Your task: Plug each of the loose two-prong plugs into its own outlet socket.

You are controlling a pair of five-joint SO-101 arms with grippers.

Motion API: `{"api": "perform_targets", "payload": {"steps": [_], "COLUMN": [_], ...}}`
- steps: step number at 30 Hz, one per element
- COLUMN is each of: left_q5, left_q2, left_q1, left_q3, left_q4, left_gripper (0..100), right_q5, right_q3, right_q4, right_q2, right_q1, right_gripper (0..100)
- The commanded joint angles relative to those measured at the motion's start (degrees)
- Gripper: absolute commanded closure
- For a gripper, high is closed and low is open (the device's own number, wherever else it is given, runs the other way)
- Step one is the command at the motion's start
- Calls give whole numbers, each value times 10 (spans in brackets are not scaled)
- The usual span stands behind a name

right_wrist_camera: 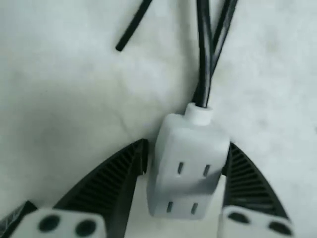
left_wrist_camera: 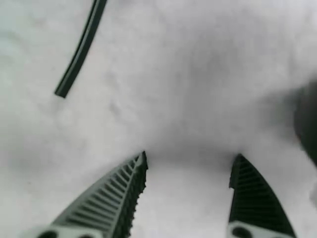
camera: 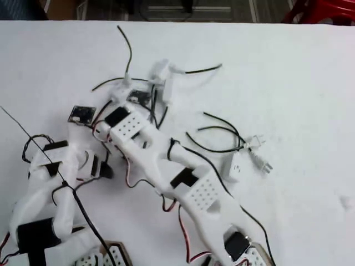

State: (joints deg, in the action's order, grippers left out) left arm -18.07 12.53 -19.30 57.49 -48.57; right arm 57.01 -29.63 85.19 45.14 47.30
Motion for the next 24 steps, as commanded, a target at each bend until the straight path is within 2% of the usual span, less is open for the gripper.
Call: {"api": "perform_targets", "payload": {"steps": [1,5,9,12,17,20,24], "left_q5": [11,11,11,11,11,11,11], "left_q2": [7,7,7,7,7,6,6], "left_q1": [-25,-25,-25,-25,-25,-25,-25], "left_q3": [-27,-27,-27,-27,-27,-27,-27], "left_q4": [35,35,35,35,35,35,35], "left_gripper": [729,729,729,729,729,729,729], "right_q5": [3,-2,-139,-227,-269,-369,-577], "right_q3": [4,-30,-84,-82,-71,-70,-69], "right_q4": [12,70,130,132,132,132,132], "right_q2": [-7,-65,-122,-168,-238,-274,-289], "right_q1": [-19,-51,-76,-112,-191,-261,-371], "right_gripper": [724,724,725,725,725,725,726]}}
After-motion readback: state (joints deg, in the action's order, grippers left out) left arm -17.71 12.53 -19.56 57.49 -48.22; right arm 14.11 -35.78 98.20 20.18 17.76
